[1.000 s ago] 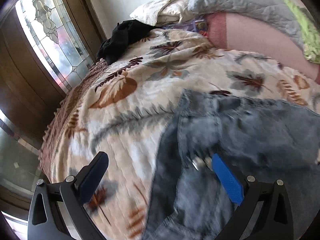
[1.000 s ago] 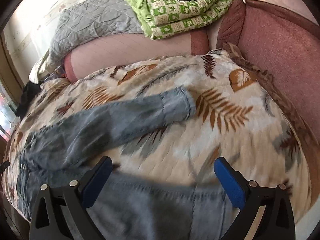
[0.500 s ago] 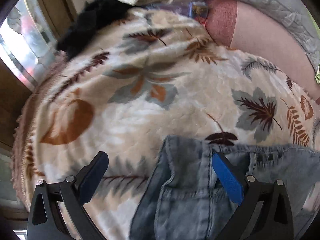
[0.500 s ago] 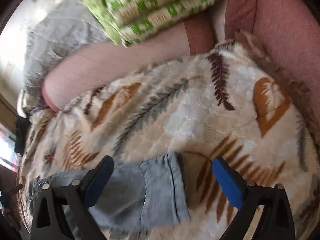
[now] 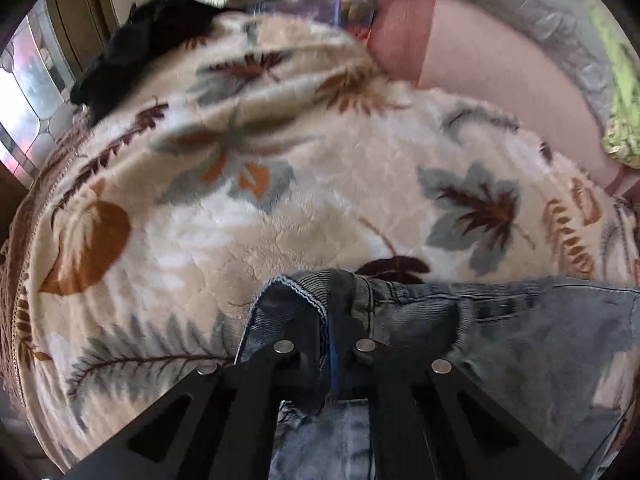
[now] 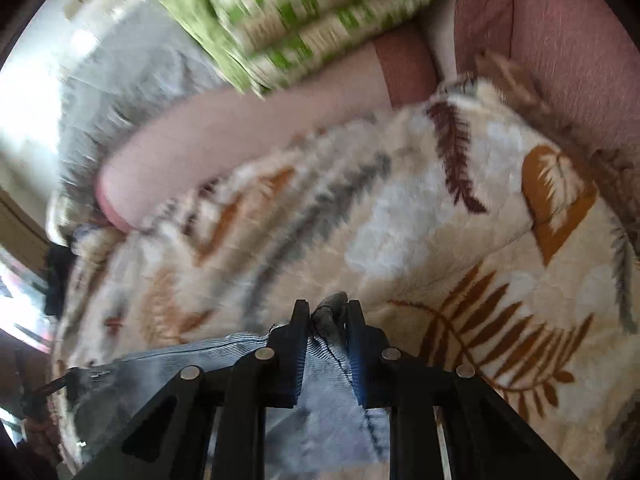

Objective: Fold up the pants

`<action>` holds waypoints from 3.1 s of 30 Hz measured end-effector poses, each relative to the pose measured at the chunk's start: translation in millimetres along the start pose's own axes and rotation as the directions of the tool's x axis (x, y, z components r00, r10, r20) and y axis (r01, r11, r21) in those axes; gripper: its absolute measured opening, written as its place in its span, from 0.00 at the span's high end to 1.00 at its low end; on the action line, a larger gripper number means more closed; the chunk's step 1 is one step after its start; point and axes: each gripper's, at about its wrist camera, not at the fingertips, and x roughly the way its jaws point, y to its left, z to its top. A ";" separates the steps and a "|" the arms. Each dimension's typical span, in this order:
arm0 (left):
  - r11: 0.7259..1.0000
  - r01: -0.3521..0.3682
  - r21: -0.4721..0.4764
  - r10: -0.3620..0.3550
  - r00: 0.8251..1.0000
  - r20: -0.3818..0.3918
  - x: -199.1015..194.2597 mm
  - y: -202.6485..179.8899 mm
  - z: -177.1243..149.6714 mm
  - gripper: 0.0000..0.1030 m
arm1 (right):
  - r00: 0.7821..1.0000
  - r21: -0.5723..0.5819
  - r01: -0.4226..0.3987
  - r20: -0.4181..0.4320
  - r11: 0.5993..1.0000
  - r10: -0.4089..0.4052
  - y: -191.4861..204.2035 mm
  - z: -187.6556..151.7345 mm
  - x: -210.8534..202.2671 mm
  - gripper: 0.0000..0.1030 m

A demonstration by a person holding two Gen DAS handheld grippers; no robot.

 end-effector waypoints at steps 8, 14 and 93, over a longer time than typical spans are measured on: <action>0.995 0.089 0.051 -0.095 0.986 0.136 -91.6 13.9 -38.6 0.97 | 0.995 -0.016 -0.087 0.045 0.996 0.088 13.2 -38.4 -77.7 0.83; 0.989 0.126 0.082 -0.142 0.964 0.226 -157.4 28.0 -91.5 0.97 | 0.992 0.007 -0.106 0.063 0.994 0.106 -2.3 -94.7 -125.6 0.85; 0.989 0.149 -0.001 -0.149 0.987 0.060 -61.3 49.1 -170.9 0.91 | 0.871 -0.542 -0.447 -0.446 0.712 0.207 258.7 -233.4 44.3 0.74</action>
